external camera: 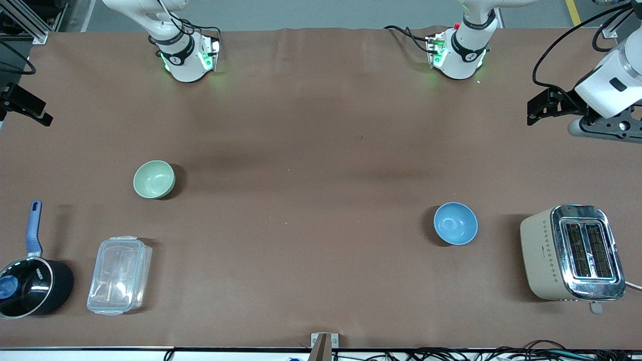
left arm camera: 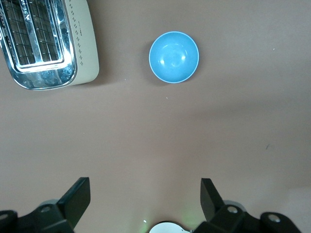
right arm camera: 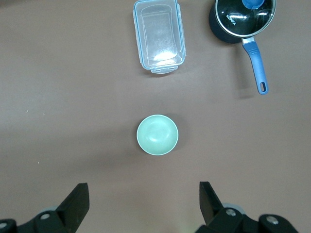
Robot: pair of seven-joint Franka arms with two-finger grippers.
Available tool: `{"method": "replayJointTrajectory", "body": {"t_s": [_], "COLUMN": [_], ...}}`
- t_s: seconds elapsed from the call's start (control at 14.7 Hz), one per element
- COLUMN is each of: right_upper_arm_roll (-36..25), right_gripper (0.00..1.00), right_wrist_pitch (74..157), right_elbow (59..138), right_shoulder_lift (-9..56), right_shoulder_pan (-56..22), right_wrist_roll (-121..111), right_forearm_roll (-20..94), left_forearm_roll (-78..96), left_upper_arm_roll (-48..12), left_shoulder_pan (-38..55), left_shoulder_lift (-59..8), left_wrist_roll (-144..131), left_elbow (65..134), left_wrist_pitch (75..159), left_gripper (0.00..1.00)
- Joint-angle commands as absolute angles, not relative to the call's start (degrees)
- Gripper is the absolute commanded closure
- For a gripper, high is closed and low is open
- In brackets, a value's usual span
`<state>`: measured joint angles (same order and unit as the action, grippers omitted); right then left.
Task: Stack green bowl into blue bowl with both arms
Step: 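Move the right gripper to the green bowl while the left gripper reaches the blue bowl, then grasp the green bowl with the right gripper while the left gripper grasps the blue bowl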
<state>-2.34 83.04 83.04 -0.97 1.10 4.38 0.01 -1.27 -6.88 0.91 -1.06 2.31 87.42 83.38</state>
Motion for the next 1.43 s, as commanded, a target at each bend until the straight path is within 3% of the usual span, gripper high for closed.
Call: {"method": "replayJointTrajectory", "body": {"t_s": [0.0, 0.2, 0.61, 0.89, 1.16, 1.36], "right_upper_arm_roll": [-2.4, -2.5, -2.7, -2.7, -2.8, -2.8], "right_gripper": [0.00, 0.00, 0.00, 0.00, 0.00, 0.00], "right_wrist_pitch": [83.0, 87.5, 86.9, 102.1, 122.5, 136.1], "right_elbow": [82.4, 86.4, 88.0, 106.6, 124.1, 132.6], "right_shoulder_lift": [-0.6, -1.0, -0.5, 0.1, 0.2, 3.3], "right_shoulder_pan": [1.2, 1.5, 2.4, 5.3, 7.1, 7.2], "right_wrist_roll": [4.1, 4.0, 3.7, -2.1, -3.5, -3.4], "right_forearm_roll": [0.0, 0.0, 0.0, -0.1, -1.0, -1.0], "left_forearm_roll": [-1.2, -2.0, -2.5, -2.5, -2.5, -2.1], "left_upper_arm_roll": [-6.9, -6.5, -6.5, -6.5, -6.6, -6.7], "left_shoulder_pan": [0.7, 0.8, 0.0, -0.4, -0.7, -1.0], "left_shoulder_lift": [-1.4, -5.6, -21.8, -30.4, -34.4, -36.7], "left_wrist_roll": [2.6, 2.3, 2.0, 2.0, 2.1, 2.5], "left_elbow": [86.0, 85.3, 87.3, 88.2, 89.3, 90.8], "left_wrist_pitch": [83.1, 84.4, 104.2, 113.9, 115.3, 117.7], "left_gripper": [0.00, 0.00, 0.00, 0.00, 0.00, 0.17]}}
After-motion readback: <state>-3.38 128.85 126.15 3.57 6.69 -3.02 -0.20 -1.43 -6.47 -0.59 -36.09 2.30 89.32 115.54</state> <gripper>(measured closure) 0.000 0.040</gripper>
